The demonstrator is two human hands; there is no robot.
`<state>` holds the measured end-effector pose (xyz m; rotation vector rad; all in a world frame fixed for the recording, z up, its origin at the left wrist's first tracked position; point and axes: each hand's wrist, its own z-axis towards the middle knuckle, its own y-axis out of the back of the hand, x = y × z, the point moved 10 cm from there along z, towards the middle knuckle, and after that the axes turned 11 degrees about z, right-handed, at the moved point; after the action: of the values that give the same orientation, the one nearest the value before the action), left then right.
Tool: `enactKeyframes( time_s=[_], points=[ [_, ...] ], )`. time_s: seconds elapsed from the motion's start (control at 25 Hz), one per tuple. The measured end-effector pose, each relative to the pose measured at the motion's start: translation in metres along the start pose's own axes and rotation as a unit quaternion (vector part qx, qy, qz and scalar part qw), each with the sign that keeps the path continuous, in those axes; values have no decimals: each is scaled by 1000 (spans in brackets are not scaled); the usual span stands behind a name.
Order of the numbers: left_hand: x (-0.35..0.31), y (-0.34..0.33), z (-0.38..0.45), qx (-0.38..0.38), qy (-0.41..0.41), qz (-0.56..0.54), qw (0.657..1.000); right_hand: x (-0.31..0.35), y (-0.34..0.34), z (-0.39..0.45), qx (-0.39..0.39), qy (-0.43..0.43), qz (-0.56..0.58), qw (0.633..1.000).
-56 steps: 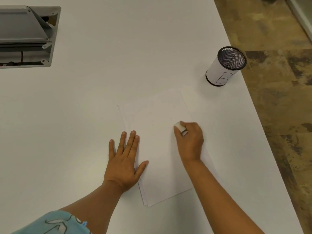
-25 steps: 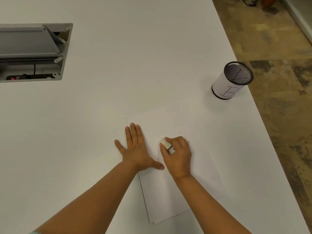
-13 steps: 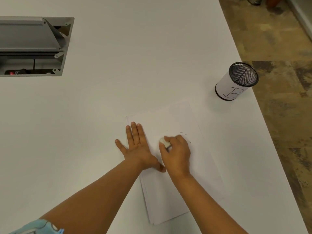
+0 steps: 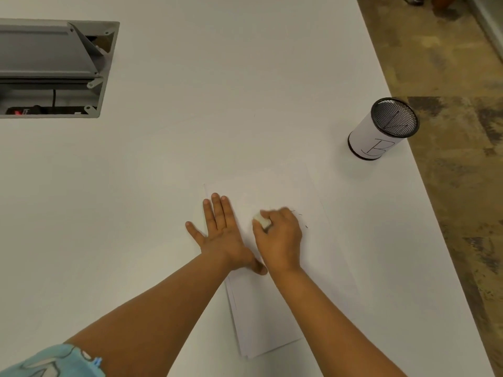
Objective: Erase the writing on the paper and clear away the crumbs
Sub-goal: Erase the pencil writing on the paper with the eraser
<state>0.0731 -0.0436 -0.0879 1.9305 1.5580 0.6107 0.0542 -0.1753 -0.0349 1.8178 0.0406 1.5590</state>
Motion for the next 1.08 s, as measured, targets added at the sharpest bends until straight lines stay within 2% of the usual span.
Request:
enactKeyframes(
  time_s=[0.16, 0.36, 0.6, 0.68, 0.76, 0.84, 0.92, 1.08],
  points=[
    [1, 1, -2, -2, 2, 4, 1000, 16, -17, 47, 29, -16, -21, 999],
    [0, 0, 2, -20, -1, -5, 1000, 2, 1, -12, -8, 4, -2, 1000],
    [0, 0, 3, -22, -9, 0, 1000, 25, -27, 56, 35, 0, -24, 999],
    [0, 0, 4, -28, -6, -5, 1000, 17, -17, 44, 24, -13, -5, 1000],
    [1, -1, 5, -32, -12, -12, 999, 3, 5, 19, -19, -42, 63, 997],
    [0, -2, 6, -35, -22, -24, 999, -19, 31, 5, -64, -106, 139, 983],
    [-1, 0, 3, -54, -37, -40, 997, -36, 46, 4, -73, -182, 207, 959],
    [0, 6, -19, -145, -113, -84, 979, -41, 54, 10, -36, -268, 421, 866]
  ],
)
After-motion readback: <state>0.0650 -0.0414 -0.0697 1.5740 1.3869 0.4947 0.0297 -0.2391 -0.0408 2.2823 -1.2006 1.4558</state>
